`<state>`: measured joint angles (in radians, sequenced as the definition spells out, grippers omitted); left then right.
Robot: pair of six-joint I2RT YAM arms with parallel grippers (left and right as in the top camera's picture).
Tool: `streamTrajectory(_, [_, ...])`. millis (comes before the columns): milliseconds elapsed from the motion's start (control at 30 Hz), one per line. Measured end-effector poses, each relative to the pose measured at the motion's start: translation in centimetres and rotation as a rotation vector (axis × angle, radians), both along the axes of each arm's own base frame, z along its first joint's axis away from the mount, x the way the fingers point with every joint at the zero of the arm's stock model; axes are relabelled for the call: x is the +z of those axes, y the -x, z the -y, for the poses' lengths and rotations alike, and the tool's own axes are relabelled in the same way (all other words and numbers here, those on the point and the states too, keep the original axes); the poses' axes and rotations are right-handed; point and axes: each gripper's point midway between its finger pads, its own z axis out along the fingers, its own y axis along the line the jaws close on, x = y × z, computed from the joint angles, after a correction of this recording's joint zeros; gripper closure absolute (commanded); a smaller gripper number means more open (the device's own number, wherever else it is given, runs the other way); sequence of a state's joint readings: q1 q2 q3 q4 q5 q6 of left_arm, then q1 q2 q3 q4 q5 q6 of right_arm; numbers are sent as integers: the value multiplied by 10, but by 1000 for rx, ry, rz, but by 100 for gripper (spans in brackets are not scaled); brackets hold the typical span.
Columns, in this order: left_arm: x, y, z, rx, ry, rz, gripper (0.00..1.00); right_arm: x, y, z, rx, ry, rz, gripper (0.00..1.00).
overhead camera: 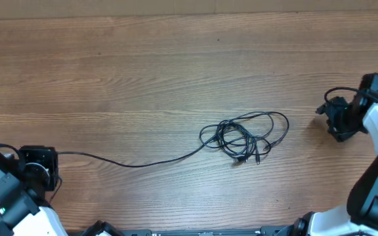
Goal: Untangle cables
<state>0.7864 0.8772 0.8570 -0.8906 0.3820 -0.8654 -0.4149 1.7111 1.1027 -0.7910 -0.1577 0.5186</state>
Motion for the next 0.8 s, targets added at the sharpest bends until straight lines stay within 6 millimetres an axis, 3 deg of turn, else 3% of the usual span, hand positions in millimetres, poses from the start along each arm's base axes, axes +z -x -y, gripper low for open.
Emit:
streamTrajectory(133, [0, -22, 15, -189, 36, 66, 96, 24, -4, -32, 81, -107, 66, 31])
streamTrajectory(267, [17, -41, 44, -458, 24, 221, 96, 33, 3, -84, 211, -188, 41, 31])
streamTrajectory(300, [22, -43, 53, -528, 21, 264, 89, 34, 5, -103, 268, -202, 31, 31])
streamTrajectory(367, [31, -47, 72, -648, 14, 335, 57, 35, 8, -141, 379, -228, 19, 26])
streamTrajectory(400, [34, -48, 79, -686, 6, 350, 22, 35, 10, -152, 413, -228, 13, 22])
streamTrajectory(433, [34, -49, 83, -714, -2, 358, 0, 35, 12, -165, 453, -231, 6, 21])
streamTrajectory(533, [28, -51, 88, -733, -26, 318, 1, 35, 23, -203, 566, -239, -18, 20])
streamTrajectory(633, [10, -47, 72, -612, -20, 190, 0, 35, 34, -226, 626, -245, -44, 18])
streamTrajectory(700, [0, -44, 62, -513, 15, 120, 1, 34, 38, -232, 643, -238, -58, 18])
streamTrajectory(800, [-5, -44, 62, -453, 74, 89, 0, 32, 41, -234, 653, -209, -71, 16])
